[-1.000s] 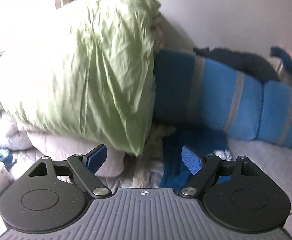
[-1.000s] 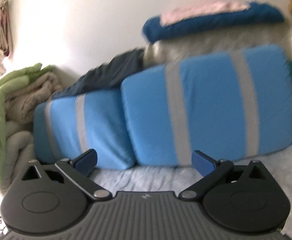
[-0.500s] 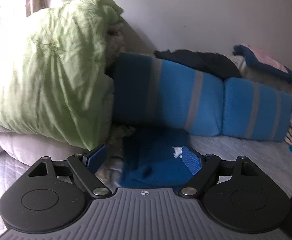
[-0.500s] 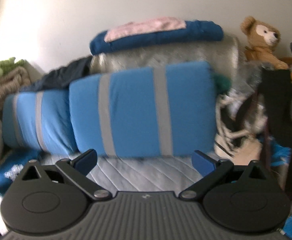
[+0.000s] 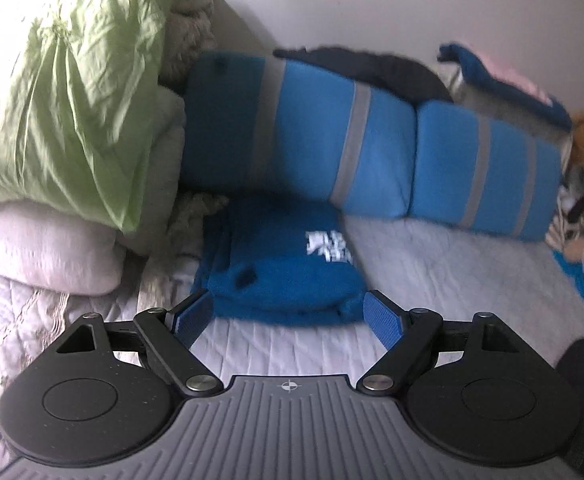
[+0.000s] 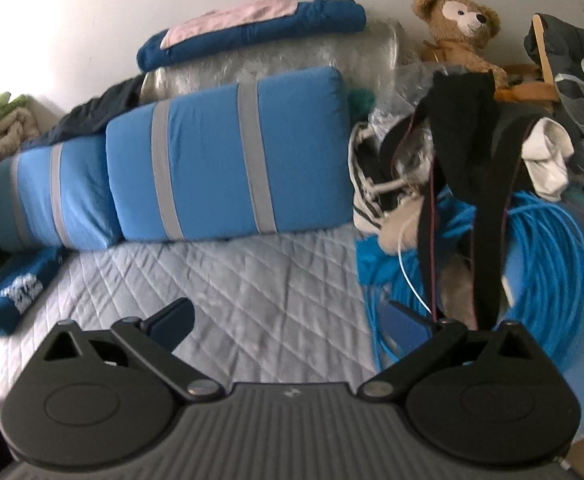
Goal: Fold clothes
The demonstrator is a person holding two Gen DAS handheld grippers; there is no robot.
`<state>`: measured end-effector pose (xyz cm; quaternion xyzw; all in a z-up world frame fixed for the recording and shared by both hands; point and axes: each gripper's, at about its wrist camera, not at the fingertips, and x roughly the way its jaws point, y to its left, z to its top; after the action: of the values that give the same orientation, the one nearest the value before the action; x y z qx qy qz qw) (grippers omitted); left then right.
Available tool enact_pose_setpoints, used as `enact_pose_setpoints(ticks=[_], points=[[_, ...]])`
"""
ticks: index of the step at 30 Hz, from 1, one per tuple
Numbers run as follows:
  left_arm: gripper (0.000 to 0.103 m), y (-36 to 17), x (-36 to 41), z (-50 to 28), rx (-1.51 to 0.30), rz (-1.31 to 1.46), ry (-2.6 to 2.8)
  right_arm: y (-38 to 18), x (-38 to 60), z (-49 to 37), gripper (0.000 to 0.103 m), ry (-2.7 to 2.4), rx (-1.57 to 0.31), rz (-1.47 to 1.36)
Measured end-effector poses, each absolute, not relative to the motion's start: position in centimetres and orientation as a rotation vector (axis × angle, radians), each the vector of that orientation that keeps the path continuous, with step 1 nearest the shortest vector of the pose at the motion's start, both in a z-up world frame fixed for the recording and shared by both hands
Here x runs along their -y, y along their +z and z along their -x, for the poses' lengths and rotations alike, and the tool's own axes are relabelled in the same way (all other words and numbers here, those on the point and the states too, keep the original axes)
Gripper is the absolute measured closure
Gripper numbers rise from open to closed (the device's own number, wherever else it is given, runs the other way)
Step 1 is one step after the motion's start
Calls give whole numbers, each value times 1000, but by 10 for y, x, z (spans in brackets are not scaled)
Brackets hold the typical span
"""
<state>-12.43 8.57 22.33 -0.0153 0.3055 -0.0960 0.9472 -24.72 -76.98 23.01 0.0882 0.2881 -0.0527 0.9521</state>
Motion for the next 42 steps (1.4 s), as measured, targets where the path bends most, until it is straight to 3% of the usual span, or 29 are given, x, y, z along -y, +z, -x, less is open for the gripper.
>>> enact_pose_setpoints(ticks=[11, 25, 42], points=[[20, 184, -88, 139, -746, 54, -222, 195, 761, 280, 1, -88, -716, -107], [20, 128, -31, 105, -849, -73, -249, 119, 733, 231, 1, -101, -803, -173], [20, 70, -16, 67, -921, -12, -198, 59, 705, 194, 1, -131, -880, -163]])
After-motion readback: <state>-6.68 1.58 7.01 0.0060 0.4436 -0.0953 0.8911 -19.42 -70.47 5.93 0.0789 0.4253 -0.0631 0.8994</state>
